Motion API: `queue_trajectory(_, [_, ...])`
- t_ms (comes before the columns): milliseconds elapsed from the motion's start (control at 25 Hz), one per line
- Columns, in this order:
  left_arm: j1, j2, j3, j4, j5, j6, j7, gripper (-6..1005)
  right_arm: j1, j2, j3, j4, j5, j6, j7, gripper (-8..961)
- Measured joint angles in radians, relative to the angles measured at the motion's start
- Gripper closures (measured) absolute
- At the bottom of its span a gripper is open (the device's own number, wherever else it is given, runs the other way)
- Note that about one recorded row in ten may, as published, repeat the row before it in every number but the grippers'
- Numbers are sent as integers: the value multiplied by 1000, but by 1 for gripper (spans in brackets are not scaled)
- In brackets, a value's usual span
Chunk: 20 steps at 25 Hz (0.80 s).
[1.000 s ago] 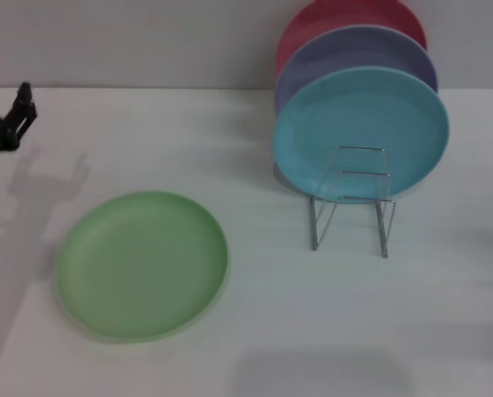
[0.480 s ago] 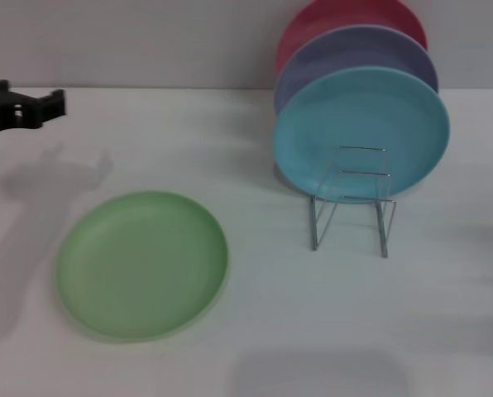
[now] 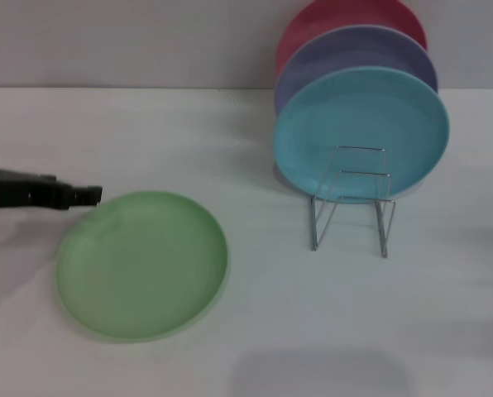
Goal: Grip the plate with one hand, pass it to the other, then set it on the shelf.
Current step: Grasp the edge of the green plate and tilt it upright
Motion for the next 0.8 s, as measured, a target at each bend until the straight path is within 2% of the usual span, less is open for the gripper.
queue_trajectory(200, [-1, 2, -7, -63, 8, -4, 0, 208, 0, -1, 0, -1, 0, 0, 0, 135])
queue_trajectory(800, [-12, 0, -5, -130, 67, -59, -11, 270, -2, 0, -4, -1, -1, 8, 0, 134])
